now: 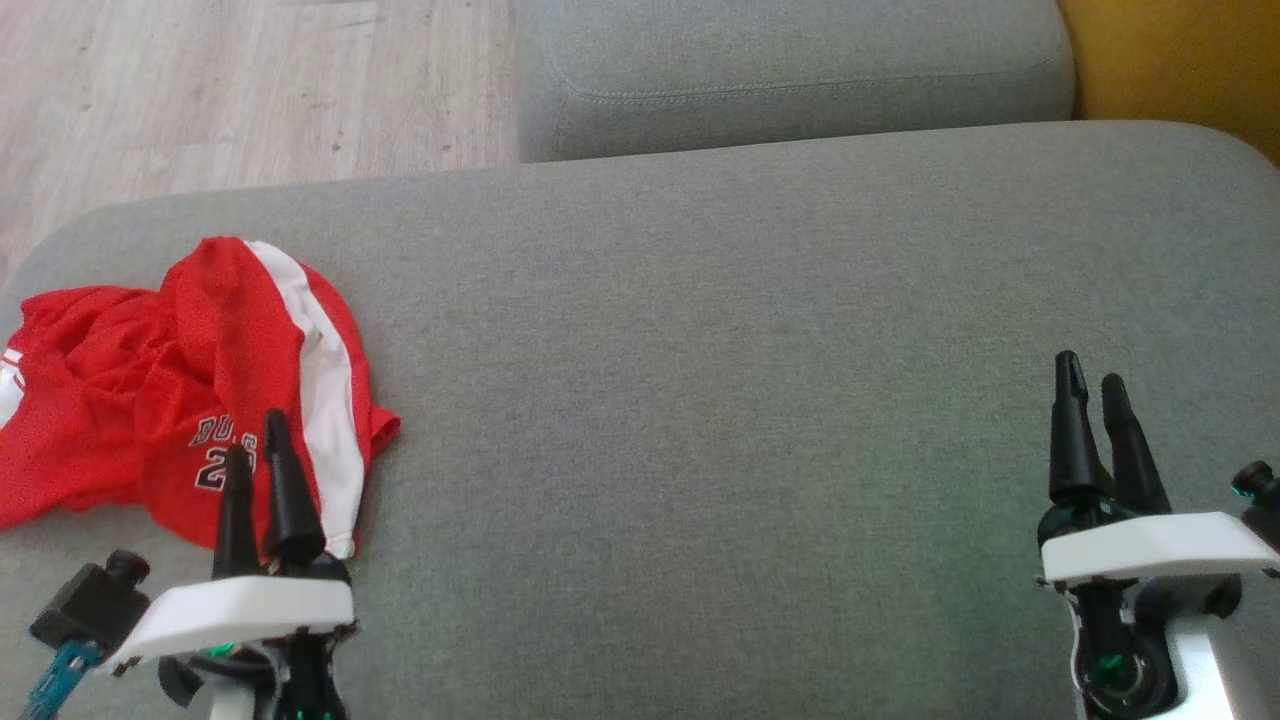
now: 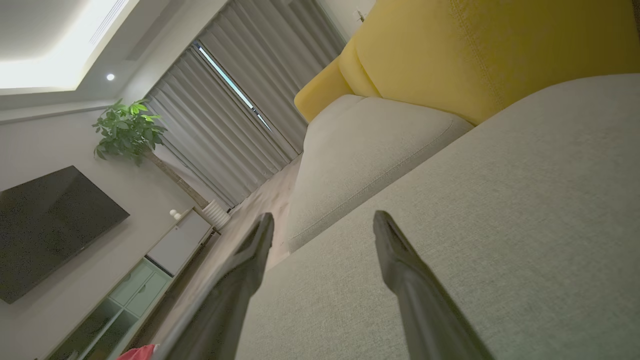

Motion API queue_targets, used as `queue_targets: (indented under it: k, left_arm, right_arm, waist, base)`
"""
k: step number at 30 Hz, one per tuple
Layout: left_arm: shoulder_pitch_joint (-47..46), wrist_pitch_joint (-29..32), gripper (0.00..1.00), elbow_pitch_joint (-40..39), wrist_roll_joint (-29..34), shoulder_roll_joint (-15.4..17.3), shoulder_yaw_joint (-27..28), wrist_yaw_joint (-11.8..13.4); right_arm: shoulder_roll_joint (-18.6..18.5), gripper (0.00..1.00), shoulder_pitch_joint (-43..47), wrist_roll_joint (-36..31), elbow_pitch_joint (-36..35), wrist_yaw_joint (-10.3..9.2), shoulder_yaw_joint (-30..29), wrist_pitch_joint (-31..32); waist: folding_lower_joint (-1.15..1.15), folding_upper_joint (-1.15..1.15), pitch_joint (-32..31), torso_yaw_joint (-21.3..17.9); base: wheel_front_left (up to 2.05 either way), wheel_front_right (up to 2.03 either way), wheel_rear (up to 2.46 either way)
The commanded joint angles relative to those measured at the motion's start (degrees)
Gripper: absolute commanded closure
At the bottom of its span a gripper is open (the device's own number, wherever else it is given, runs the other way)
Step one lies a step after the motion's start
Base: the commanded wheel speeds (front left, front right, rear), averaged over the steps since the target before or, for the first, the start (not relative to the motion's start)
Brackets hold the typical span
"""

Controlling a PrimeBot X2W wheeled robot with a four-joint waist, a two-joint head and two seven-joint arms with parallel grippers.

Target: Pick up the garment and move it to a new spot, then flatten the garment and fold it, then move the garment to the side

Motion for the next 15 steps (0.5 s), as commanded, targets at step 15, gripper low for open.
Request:
queue_targets:
  k: [15]
  left_arm:
    - [-2.3,-3.0,0.00,-4.4,14.0,3.5,-6.2,3.3]
  right_arm:
    - [-0.4,0.00,-1.7,-14.1,-3.1,-0.03,3.5,-3.1]
  waist:
    - [0.00,0.00,0.3,-0.6]
  base:
    - [0.00,0.00,0.00]
